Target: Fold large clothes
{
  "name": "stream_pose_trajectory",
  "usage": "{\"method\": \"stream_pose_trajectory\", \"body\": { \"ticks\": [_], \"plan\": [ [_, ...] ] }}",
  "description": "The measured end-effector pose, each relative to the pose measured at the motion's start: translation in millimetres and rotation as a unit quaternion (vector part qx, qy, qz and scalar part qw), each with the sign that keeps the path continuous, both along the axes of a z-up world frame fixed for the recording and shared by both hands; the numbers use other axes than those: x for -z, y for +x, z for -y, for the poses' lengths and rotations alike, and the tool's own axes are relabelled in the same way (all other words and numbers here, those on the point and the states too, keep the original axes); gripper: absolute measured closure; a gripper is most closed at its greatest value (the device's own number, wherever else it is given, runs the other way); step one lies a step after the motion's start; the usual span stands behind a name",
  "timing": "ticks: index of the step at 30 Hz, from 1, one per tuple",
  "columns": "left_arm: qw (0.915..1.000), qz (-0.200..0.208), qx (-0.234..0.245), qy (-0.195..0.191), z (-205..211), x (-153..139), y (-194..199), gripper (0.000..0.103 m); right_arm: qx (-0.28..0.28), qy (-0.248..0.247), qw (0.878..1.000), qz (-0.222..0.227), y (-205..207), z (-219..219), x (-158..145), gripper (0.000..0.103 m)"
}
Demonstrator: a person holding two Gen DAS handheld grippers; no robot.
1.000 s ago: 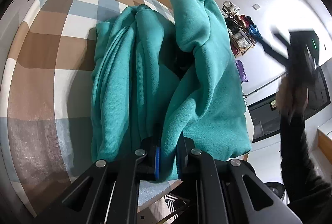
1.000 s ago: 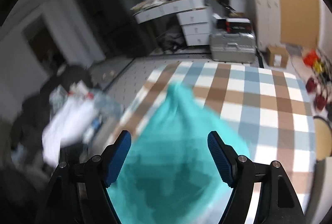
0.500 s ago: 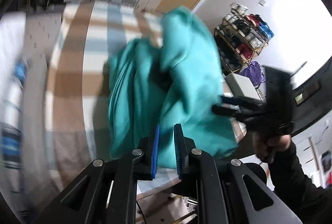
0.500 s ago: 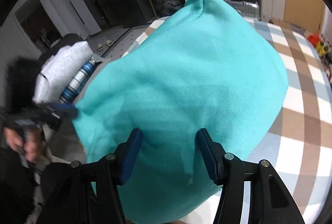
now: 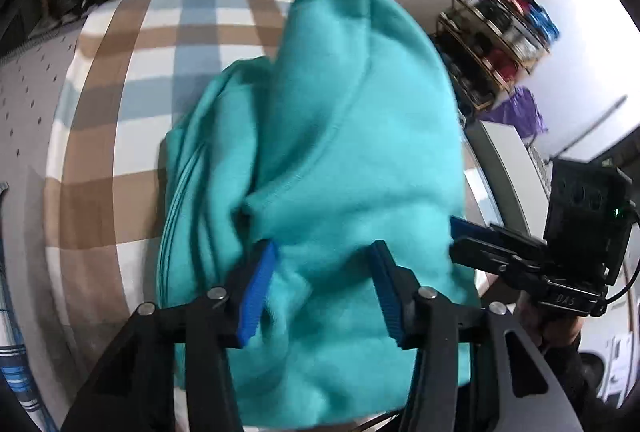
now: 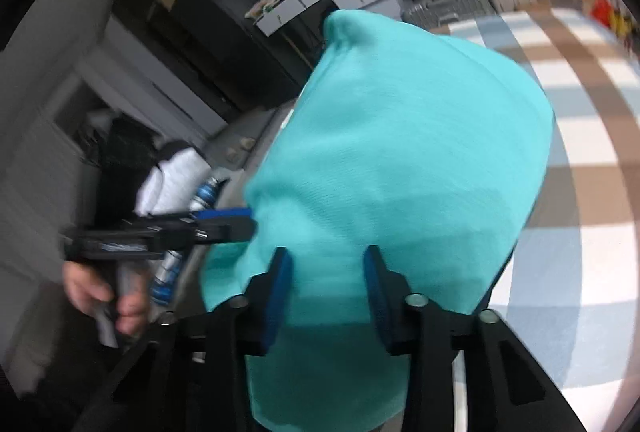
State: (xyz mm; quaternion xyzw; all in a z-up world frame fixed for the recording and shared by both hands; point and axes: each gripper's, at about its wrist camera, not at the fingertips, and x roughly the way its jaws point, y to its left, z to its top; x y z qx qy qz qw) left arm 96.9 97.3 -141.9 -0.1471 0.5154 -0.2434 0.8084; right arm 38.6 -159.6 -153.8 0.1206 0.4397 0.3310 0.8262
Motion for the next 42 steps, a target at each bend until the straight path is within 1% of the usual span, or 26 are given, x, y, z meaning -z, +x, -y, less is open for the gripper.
{"method": "stream_pose_trajectory", "body": {
  "ticks": [3, 5, 7, 8, 10, 13, 15, 16, 17, 18, 19, 20, 22, 23, 25, 26, 28, 30, 32, 34, 36, 37, 38, 39, 40, 42],
  "plan": [
    [0.9999, 0.009, 0.000, 0.004, 3.2, 3.5, -1.9, 0.061, -0.003, 0.017, 1.000, -0.006, 3.0, 4.7, 0.7, 0.075],
    [0.9999, 0.008, -0.011, -0.005, 0.0, 10.0, -2.7, 0.061, 0.002, 0.017, 1.000, -0.003, 2.1, 5.9, -3.8, 0.086],
    [0.9996, 0.008, -0.022, -0.016, -3.4, 4.9, -11.1, 0.062, -0.002, 0.016, 1.000, 0.004, 1.3, 4.4, -15.6, 0.089],
    [0.9995, 0.015, -0.025, -0.013, -3.7, 5.4, -14.2, 0.062, 0.002, 0.003, 1.000, 0.022, 0.9, 3.3, -27.0, 0.089],
    [0.9991, 0.030, -0.030, -0.005, 1.3, -1.6, -23.1, 0.062, 0.010, -0.055, 0.996, 0.072, 2.6, -5.5, -51.0, 0.089],
    [0.9981, 0.044, -0.043, -0.007, 4.0, -1.4, -25.8, 0.062, -0.011, -0.127, 0.987, 0.100, 25.8, -33.6, -79.5, 0.089],
    [0.9975, 0.049, -0.048, -0.015, 2.9, 1.9, -25.0, 0.062, -0.009, -0.182, 0.978, 0.103, 47.8, -53.4, -90.0, 0.089],
    [0.9971, 0.053, -0.051, -0.022, 1.2, 3.2, -25.7, 0.063, -0.009, -0.207, 0.974, 0.096, 62.0, -64.0, -91.5, 0.089],
    [0.9966, 0.056, -0.053, -0.030, -0.7, 4.8, -26.0, 0.063, -0.013, -0.221, 0.972, 0.084, 74.7, -69.7, -89.4, 0.093],
    [0.9964, 0.057, -0.053, -0.032, -1.1, 5.5, -25.7, 0.063, -0.020, -0.241, 0.969, 0.058, 90.8, -77.6, -81.2, 0.095],
    [0.9964, 0.061, -0.053, -0.028, -0.4, 5.6, -25.2, 0.063, -0.030, -0.267, 0.963, 0.022, 108.2, -86.4, -67.0, 0.099],
    [0.9964, 0.066, -0.050, -0.018, 1.5, 4.3, -25.7, 0.063, -0.035, -0.289, 0.957, -0.006, 120.6, -90.2, -50.6, 0.101],
    [0.9960, 0.075, -0.049, -0.004, 4.0, 3.3, -26.8, 0.063, -0.045, -0.331, 0.942, -0.039, 137.9, -100.6, -21.2, 0.103],
    [0.9957, 0.078, -0.051, -0.001, 3.7, 3.9, -26.3, 0.063, -0.044, -0.338, 0.939, -0.047, 141.4, -101.1, -10.7, 0.103],
    [0.9957, 0.076, -0.054, -0.001, 1.1, 5.2, -25.8, 0.063, -0.038, -0.334, 0.940, -0.060, 149.1, -106.4, 0.5, 0.103],
    [0.9958, 0.071, -0.057, -0.013, -3.4, 5.9, -24.1, 0.063, -0.039, -0.332, 0.940, -0.061, 151.8, -110.8, 4.1, 0.103],
    [0.9958, 0.065, -0.059, -0.025, -8.0, 7.9, -22.4, 0.063, -0.044, -0.338, 0.938, -0.057, 156.1, -119.6, 10.6, 0.103],
    [0.9955, 0.070, -0.059, -0.023, -6.9, 8.2, -24.2, 0.063, -0.041, -0.334, 0.940, -0.053, 160.1, -126.2, 19.1, 0.102],
    [0.9952, 0.074, -0.061, -0.018, -5.2, 8.1, -25.6, 0.063, -0.039, -0.330, 0.942, -0.048, 161.3, -130.6, 19.2, 0.103],
    [0.9955, 0.073, -0.057, -0.021, -4.0, 8.5, -26.3, 0.063, -0.043, -0.328, 0.942, -0.050, 161.3, -130.9, 4.2, 0.103],
    [0.9955, 0.077, -0.053, -0.016, -2.0, 8.2, -29.1, 0.063, -0.031, -0.295, 0.954, -0.047, 161.3, -119.3, -25.5, 0.103],
    [0.9954, 0.080, -0.052, -0.010, -0.6, 7.6, -29.7, 0.063, -0.022, -0.279, 0.960, -0.030, 157.9, -110.1, -47.1, 0.103],
    [0.9954, 0.079, -0.053, -0.010, -0.4, 7.7, -29.7, 0.063, -0.010, -0.279, 0.960, -0.011, 154.9, -103.5, -62.3, 0.099],
    [0.9954, 0.078, -0.055, -0.012, -0.9, 7.9, -29.4, 0.063, 0.002, -0.292, 0.956, 0.010, 151.1, -96.8, -77.2, 0.099],
    [0.9954, 0.077, -0.055, -0.013, -1.4, 8.1, -29.1, 0.063, 0.003, -0.305, 0.952, 0.016, 149.1, -93.0, -83.7, 0.099],
    [0.9954, 0.077, -0.056, -0.016, -2.1, 8.8, -29.2, 0.063, -0.012, -0.340, 0.940, -0.001, 147.3, -87.3, -82.3, 0.099]
  ]
}}
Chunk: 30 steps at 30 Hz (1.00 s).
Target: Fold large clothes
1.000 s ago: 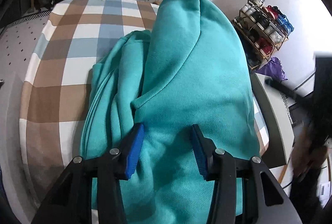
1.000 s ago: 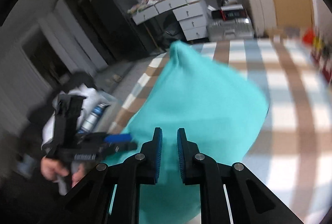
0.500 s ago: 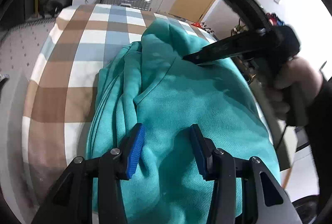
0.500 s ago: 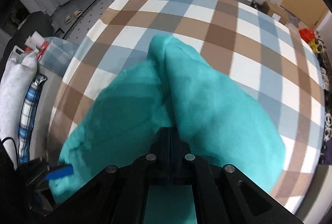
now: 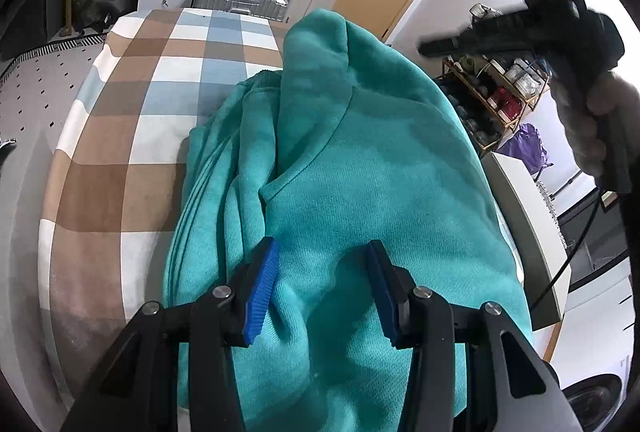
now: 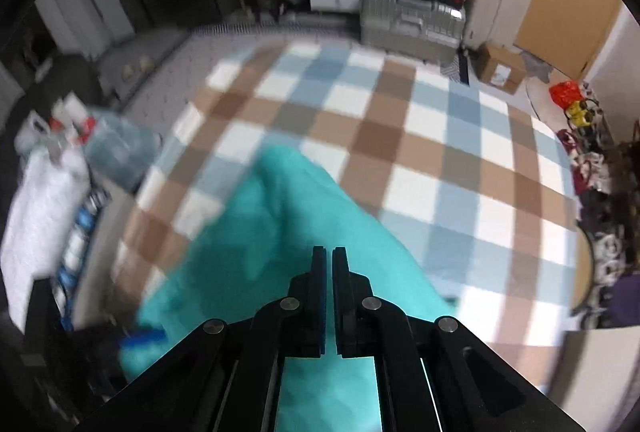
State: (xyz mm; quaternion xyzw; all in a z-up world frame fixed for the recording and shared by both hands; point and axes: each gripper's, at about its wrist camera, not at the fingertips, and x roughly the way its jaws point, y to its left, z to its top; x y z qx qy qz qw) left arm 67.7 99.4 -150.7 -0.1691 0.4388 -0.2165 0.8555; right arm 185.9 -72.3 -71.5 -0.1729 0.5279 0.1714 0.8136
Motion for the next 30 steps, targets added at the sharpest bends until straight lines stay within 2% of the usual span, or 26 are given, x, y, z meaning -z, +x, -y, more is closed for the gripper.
{"method": "stream_pose_trajectory", "body": {
  "ticks": [2, 5, 8, 12, 17, 18, 21, 23, 25, 27, 30],
  "plan": [
    [1.0000, 0.000, -0.001, 0.000, 0.4, -0.2, 0.1, 0.063, -0.013, -0.052, 0.998, -0.031, -0.3, 1.1, 20.5, 0.099],
    [1.0000, 0.002, -0.002, 0.000, 1.3, 0.1, 1.8, 0.063, -0.052, -0.110, 0.992, -0.017, -0.9, -6.9, 56.0, 0.099],
    [1.0000, 0.006, -0.005, 0.002, 1.7, 0.3, 2.7, 0.063, -0.033, -0.098, 0.994, -0.022, 13.8, -5.9, 78.2, 0.100],
    [1.0000, 0.005, -0.008, -0.002, 0.5, 0.7, 4.0, 0.063, -0.036, -0.091, 0.995, -0.018, 25.6, -10.1, 86.2, 0.101],
    [1.0000, 0.002, -0.005, -0.004, 0.3, 1.6, 2.6, 0.063, -0.027, -0.053, 0.998, -0.008, 31.7, -9.6, 82.7, 0.101],
    [1.0000, 0.002, -0.003, -0.002, 0.9, 1.8, 2.0, 0.063, -0.027, -0.045, 0.999, -0.003, 29.5, -8.3, 75.2, 0.101],
    [1.0000, 0.004, 0.002, 0.001, 1.1, 1.6, 2.1, 0.063, -0.044, 0.027, 0.999, 0.016, 6.2, 7.6, 34.8, 0.101],
    [1.0000, 0.002, 0.004, -0.005, -0.4, 2.0, 3.0, 0.063, -0.058, 0.071, 0.996, 0.005, -23.8, 22.1, 9.3, 0.099],
    [0.9999, 0.001, 0.005, -0.009, -1.6, 2.4, 3.6, 0.063, -0.081, 0.086, 0.993, -0.003, -55.8, 30.3, -3.2, 0.096],
    [0.9999, -0.001, 0.005, -0.015, -2.8, 2.8, 3.6, 0.064, -0.117, 0.107, 0.987, -0.023, -97.1, 36.0, -8.7, 0.095],
    [0.9998, -0.002, 0.004, -0.020, -3.4, 3.0, 3.4, 0.064, -0.149, 0.139, 0.977, -0.063, -144.8, 40.6, -1.0, 0.092]
  ]
}}
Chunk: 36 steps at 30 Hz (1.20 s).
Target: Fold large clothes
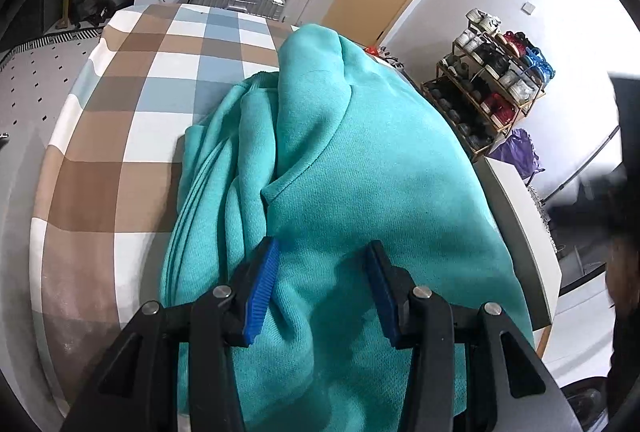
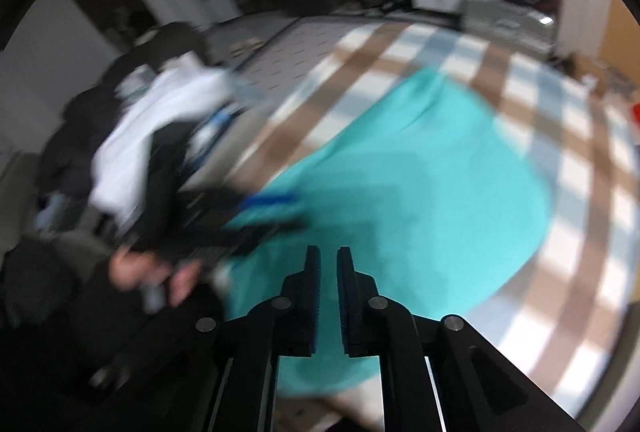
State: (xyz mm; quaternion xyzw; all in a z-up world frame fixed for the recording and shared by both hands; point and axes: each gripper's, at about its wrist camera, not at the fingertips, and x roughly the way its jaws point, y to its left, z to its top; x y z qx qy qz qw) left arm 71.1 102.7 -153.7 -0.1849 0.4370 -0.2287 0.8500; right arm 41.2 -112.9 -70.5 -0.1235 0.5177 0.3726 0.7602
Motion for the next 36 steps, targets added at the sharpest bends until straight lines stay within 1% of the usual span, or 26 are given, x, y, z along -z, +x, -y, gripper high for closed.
{"method": "stream_pose_trajectory", "body": {
  "ticks": [2, 3, 5, 6, 7, 8, 9, 10, 12, 15, 17, 19, 20, 21, 22, 23, 24, 25, 26, 27, 28, 29, 31, 32, 34, 36],
  "plan": [
    [1.0000, 0.002, 0.000, 0.002, 1.0, -0.1, 0.2, 0.063, -0.014, -0.018, 0.999, -0.024, -23.8, -4.6, 19.4, 0.092],
    [1.0000, 0.003, 0.000, 0.004, 1.5, 0.1, 0.6, 0.063, -0.017, -0.027, 0.999, -0.040, -31.1, -7.7, 35.1, 0.092],
    [1.0000, 0.000, 0.007, 0.004, 2.2, 2.7, 2.5, 0.064, 0.003, -0.053, 0.997, -0.054, -30.7, -11.8, 65.3, 0.096],
    [1.0000, -0.005, 0.005, -0.003, 0.3, 4.5, 3.8, 0.064, 0.013, -0.045, 0.996, -0.070, -26.7, -12.8, 77.6, 0.098],
    [0.9999, -0.010, 0.002, -0.010, -1.8, 5.5, 4.4, 0.064, 0.021, -0.039, 0.996, -0.080, -23.1, -13.6, 86.2, 0.103],
    [0.9997, -0.015, 0.000, -0.020, -4.8, 7.1, 5.2, 0.064, 0.032, -0.038, 0.995, -0.089, -17.9, -15.8, 97.9, 0.103],
    [0.9995, -0.018, -0.002, -0.026, -7.0, 8.1, 5.7, 0.064, 0.032, -0.038, 0.995, -0.090, -15.7, -19.3, 103.4, 0.103],
    [0.9994, -0.019, -0.003, -0.029, -7.7, 8.3, 5.6, 0.064, 0.031, -0.036, 0.995, -0.087, -14.9, -21.7, 104.6, 0.103],
    [0.9993, -0.019, -0.003, -0.030, -7.7, 8.1, 5.0, 0.064, 0.032, -0.042, 0.996, -0.065, -18.3, -29.2, 104.8, 0.103],
    [0.9996, -0.017, 0.000, -0.024, -5.6, 7.2, 4.4, 0.064, 0.026, -0.079, 0.997, 0.001, -35.6, -43.8, 104.9, 0.103],
    [0.9994, -0.018, 0.004, -0.028, -6.6, 7.1, 4.0, 0.064, 0.035, -0.082, 0.996, 0.019, -41.9, -48.3, 104.1, 0.103],
    [0.9993, -0.017, 0.007, -0.033, -8.6, 7.7, 4.3, 0.064, 0.036, -0.065, 0.997, 0.012, -42.3, -47.0, 95.7, 0.103],
    [0.9992, -0.016, 0.010, -0.035, -9.7, 7.6, 4.1, 0.064, 0.041, -0.042, 0.998, -0.001, -37.3, -39.2, 89.1, 0.102],
    [0.9992, -0.015, 0.012, -0.037, -10.6, 7.6, 4.3, 0.064, 0.051, -0.007, 0.999, -0.013, -34.6, -32.5, 76.2, 0.099],
    [0.9991, -0.015, 0.013, -0.038, -11.4, 7.8, 4.6, 0.064, 0.051, 0.012, 0.999, -0.017, -34.9, -29.4, 69.1, 0.099],
    [0.9990, -0.016, 0.015, -0.040, -11.9, 8.0, 4.7, 0.064, 0.042, 0.025, 0.999, -0.017, -36.4, -30.4, 61.0, 0.098],
    [0.9989, -0.016, 0.015, -0.041, -12.1, 8.2, 5.2, 0.065, 0.031, 0.028, 0.999, -0.019, -38.2, -34.8, 58.3, 0.098],
    [0.9988, -0.017, 0.016, -0.042, -12.3, 8.2, 5.5, 0.065, 0.023, 0.026, 0.999, -0.026, -39.4, -42.2, 60.3, 0.098],
    [0.9988, -0.017, 0.018, -0.042, -12.3, 8.1, 5.7, 0.065, 0.016, 0.012, 0.999, -0.036, -38.7, -51.6, 67.3, 0.098],
    [0.9988, -0.018, 0.018, -0.043, -12.5, 8.1, 5.9, 0.065, 0.015, -0.015, 0.999, -0.041, -35.6, -59.8, 79.0, 0.098],
    [0.9987, -0.020, 0.017, -0.044, -13.1, 8.3, 5.9, 0.065, 0.016, -0.029, 0.998, -0.051, -34.4, -63.6, 89.9, 0.098],
    [0.9986, -0.021, 0.017, -0.045, -13.7, 8.6, 6.1, 0.065, 0.021, -0.044, 0.997, -0.060, -30.1, -68.8, 105.9, 0.103],
    [0.9986, -0.023, 0.015, -0.046, -15.6, 9.3, 6.1, 0.065, 0.026, -0.051, 0.996, -0.063, -22.5, -75.5, 126.2, 0.103],
    [0.9986, -0.023, 0.014, -0.045, -16.6, 9.3, 5.6, 0.065, 0.028, -0.052, 0.996, -0.060, -21.1, -78.7, 128.9, 0.103],
    [0.9989, -0.023, 0.012, -0.038, -17.4, 9.0, 5.0, 0.065, 0.034, -0.068, 0.996, -0.042, -24.4, -87.9, 129.5, 0.103],
    [0.9988, -0.027, 0.012, -0.039, -17.8, 9.3, 6.2, 0.065, 0.030, -0.094, 0.995, 0.001, -35.9, -98.7, 132.7, 0.103]
  ]
}}
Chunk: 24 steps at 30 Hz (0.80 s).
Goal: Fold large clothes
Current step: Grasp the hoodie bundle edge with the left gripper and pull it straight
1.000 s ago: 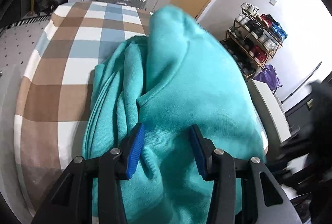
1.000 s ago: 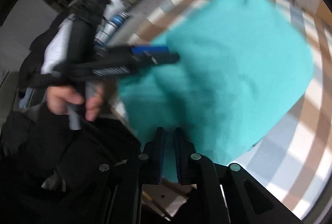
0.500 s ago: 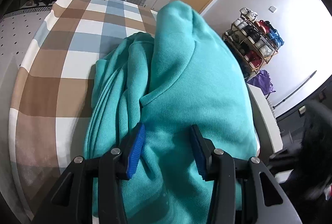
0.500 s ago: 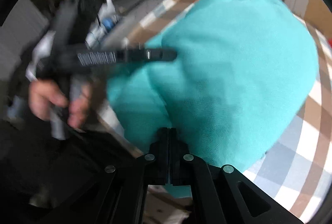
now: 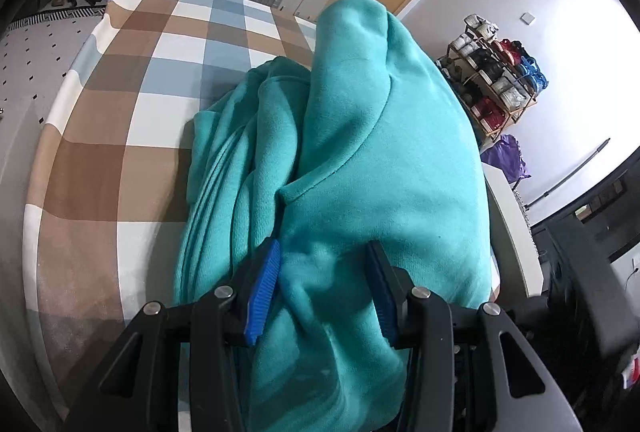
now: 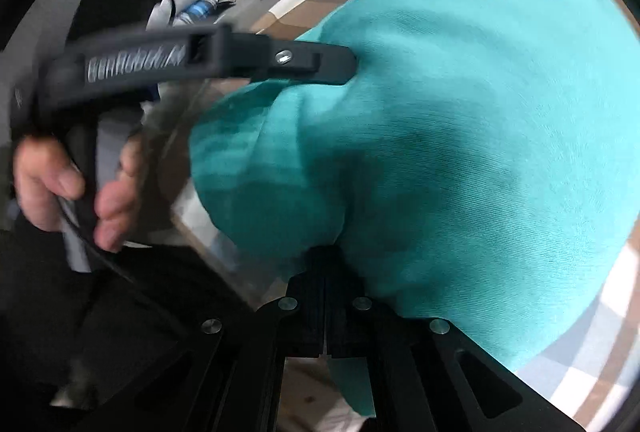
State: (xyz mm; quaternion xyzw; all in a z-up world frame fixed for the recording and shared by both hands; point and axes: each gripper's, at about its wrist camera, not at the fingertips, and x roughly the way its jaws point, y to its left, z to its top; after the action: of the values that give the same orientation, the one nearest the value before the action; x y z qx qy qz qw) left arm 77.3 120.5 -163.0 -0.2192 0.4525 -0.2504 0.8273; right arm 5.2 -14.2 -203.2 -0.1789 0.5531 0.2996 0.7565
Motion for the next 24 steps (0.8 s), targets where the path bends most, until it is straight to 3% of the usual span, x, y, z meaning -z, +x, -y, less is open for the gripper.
{"method": "stream_pose_trajectory", "body": {
  "ticks": [3, 5, 7, 10, 15, 16, 18, 21, 23, 24],
  "plan": [
    [1.0000, -0.008, -0.004, 0.001, -3.8, -4.5, -4.7, 0.064, -0.002, -0.014, 0.999, 0.037, -9.8, -11.9, 0.9, 0.103],
    [0.9998, -0.015, -0.009, 0.002, -9.1, -9.9, -16.6, 0.064, 0.020, 0.032, 0.999, 0.021, -6.7, -3.0, -5.0, 0.103],
    [0.9992, -0.008, -0.013, 0.037, -11.6, -19.3, -36.4, 0.063, 0.036, 0.086, 0.996, 0.013, -5.3, 11.9, -11.5, 0.103],
    [0.9983, 0.022, -0.017, 0.051, -13.8, -26.6, -55.8, 0.048, 0.058, 0.159, 0.985, -0.003, -1.3, 32.5, -10.2, 0.103],
    [0.9984, -0.013, 0.010, 0.054, 0.4, 1.2, -49.2, 0.047, 0.067, 0.242, 0.968, -0.002, 0.6, 45.1, -12.8, 0.101],
    [0.9984, -0.016, 0.011, 0.052, 1.3, 3.8, -45.9, 0.047, 0.066, 0.254, 0.965, -0.004, 0.6, 43.8, -17.0, 0.097],
    [0.9986, -0.007, 0.014, 0.051, 0.3, -0.2, -42.5, 0.067, 0.059, 0.283, 0.957, -0.005, -0.7, 48.8, -24.5, 0.093],
    [0.9986, -0.005, 0.018, 0.049, -4.1, -6.5, -41.4, 0.082, 0.067, 0.332, 0.941, 0.008, -9.4, 61.4, -39.7, 0.077],
    [0.9976, -0.007, 0.020, 0.066, -4.8, -9.8, -41.7, 0.086, 0.093, 0.366, 0.925, 0.037, -10.3, 79.3, -51.7, 0.041],
    [0.9965, -0.009, 0.022, 0.080, -4.4, -12.3, -39.8, 0.090, 0.108, 0.368, 0.922, 0.052, -18.4, 82.4, -50.0, 0.033]
  ]
}}
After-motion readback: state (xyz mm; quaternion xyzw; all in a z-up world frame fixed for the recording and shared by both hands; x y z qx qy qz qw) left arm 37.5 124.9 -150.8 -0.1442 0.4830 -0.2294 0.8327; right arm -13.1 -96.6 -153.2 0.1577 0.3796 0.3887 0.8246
